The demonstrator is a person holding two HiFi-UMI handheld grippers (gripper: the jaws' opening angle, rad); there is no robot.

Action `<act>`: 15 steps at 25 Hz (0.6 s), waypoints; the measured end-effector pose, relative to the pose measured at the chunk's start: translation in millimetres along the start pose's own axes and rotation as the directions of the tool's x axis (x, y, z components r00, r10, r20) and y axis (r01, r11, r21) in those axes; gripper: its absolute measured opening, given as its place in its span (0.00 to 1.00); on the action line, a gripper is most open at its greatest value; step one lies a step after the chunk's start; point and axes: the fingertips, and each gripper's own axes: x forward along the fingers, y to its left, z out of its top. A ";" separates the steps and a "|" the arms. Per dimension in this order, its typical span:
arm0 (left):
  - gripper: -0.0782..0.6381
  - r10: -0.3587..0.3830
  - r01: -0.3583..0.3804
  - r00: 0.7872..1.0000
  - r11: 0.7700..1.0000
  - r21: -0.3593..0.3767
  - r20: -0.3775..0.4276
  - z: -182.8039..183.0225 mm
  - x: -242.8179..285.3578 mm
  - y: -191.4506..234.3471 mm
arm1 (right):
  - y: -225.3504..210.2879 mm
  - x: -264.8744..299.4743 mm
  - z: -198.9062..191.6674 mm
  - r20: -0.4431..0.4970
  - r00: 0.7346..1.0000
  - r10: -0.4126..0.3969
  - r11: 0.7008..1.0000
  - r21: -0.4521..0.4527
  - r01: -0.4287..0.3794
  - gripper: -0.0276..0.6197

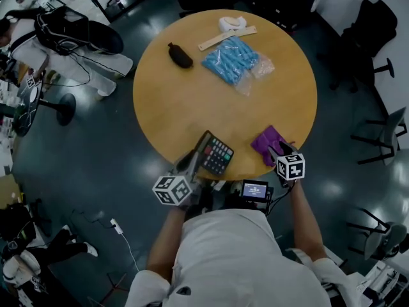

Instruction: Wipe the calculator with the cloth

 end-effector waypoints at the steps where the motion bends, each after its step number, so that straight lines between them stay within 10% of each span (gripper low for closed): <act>1: 0.18 0.004 -0.004 1.000 1.000 -0.007 0.007 1.8 -4.0 -0.3 | -2.4 8.7 -10.5 -0.045 0.999 0.005 1.000 -0.005 -0.005 0.39; 15: 0.18 0.025 -0.022 0.997 0.999 -0.044 0.074 20.6 -26.4 3.5 | -9.1 67.8 -74.7 -0.352 0.933 -0.076 0.991 -0.127 0.033 0.45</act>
